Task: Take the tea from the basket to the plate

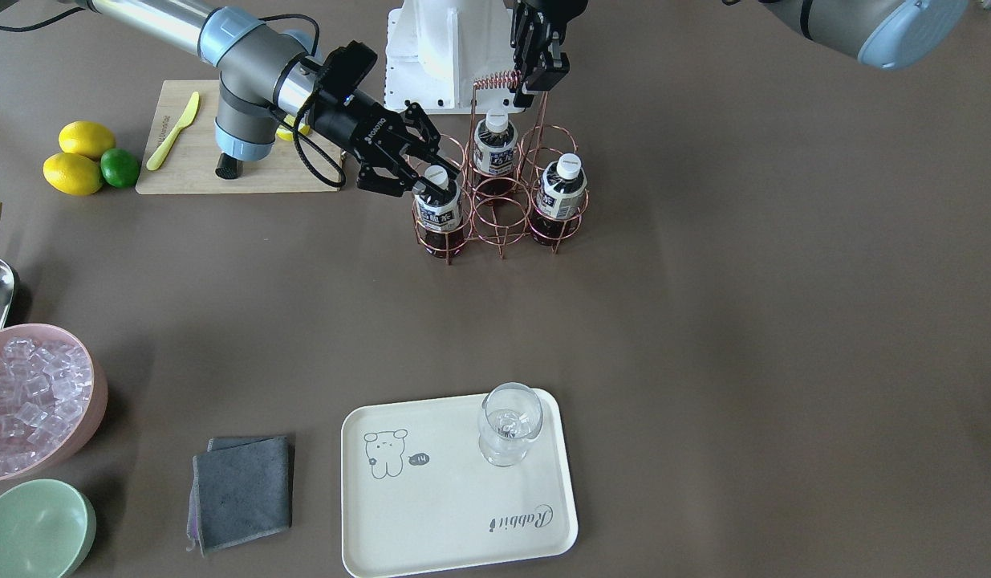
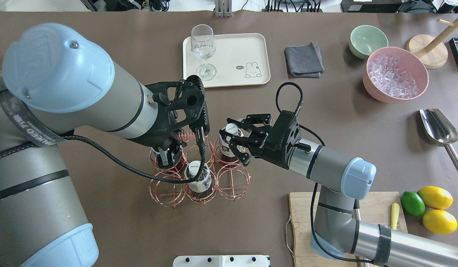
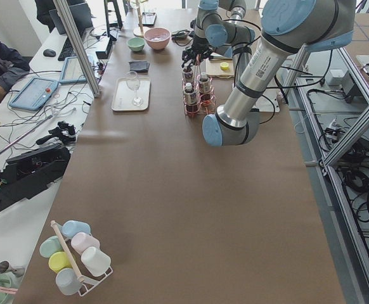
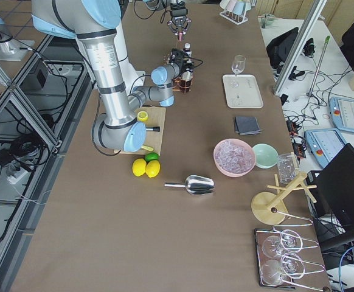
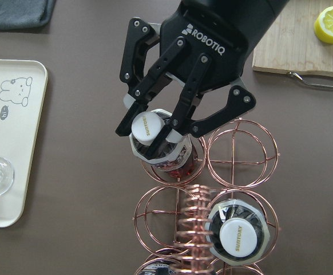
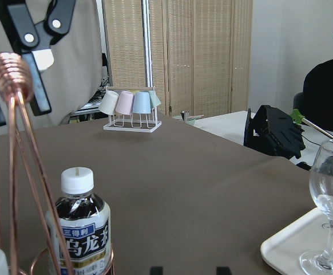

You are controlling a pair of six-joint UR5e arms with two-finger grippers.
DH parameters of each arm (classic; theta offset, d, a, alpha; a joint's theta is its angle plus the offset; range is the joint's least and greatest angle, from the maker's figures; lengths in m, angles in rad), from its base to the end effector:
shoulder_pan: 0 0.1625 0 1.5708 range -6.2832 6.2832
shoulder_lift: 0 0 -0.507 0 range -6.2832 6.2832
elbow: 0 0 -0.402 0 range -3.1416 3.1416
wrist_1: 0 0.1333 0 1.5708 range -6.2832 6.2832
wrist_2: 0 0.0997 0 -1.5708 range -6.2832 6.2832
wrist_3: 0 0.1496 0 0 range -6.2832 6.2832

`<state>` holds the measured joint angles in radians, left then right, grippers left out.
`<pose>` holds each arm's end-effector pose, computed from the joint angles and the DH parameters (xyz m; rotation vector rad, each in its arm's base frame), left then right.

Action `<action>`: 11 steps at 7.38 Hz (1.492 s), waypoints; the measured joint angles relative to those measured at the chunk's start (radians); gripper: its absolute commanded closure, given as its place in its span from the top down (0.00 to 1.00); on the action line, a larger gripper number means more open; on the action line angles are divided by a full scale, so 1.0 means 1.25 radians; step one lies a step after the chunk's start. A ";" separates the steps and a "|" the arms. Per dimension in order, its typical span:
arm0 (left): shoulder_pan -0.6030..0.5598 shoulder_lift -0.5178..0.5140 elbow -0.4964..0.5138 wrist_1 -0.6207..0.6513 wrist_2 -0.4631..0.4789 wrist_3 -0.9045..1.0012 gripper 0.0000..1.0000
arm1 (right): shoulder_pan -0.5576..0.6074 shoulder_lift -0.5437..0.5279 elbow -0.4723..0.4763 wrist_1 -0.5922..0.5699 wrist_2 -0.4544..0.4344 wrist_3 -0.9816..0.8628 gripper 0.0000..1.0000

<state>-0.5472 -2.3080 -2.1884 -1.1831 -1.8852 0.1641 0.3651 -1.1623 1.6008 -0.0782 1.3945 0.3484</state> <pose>0.4677 -0.3869 0.1439 0.8063 0.7113 1.2320 -0.5670 -0.3875 0.3119 1.4684 -1.2774 -0.4025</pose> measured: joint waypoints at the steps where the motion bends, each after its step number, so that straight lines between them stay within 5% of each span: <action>1: 0.000 0.000 0.000 0.000 0.000 0.000 0.00 | 0.001 0.001 0.007 -0.001 0.000 0.002 0.00; 7: -0.001 0.009 -0.010 0.002 0.000 0.000 0.00 | 0.057 0.006 0.145 -0.124 0.014 0.054 0.00; 11: -0.011 0.013 -0.025 0.014 -0.001 0.004 0.00 | 0.183 0.050 0.163 -0.176 0.106 0.112 0.00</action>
<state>-0.5605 -2.2920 -2.2190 -1.1661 -1.8867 0.1692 0.5936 -1.0996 1.8045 -0.2981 1.5273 0.4879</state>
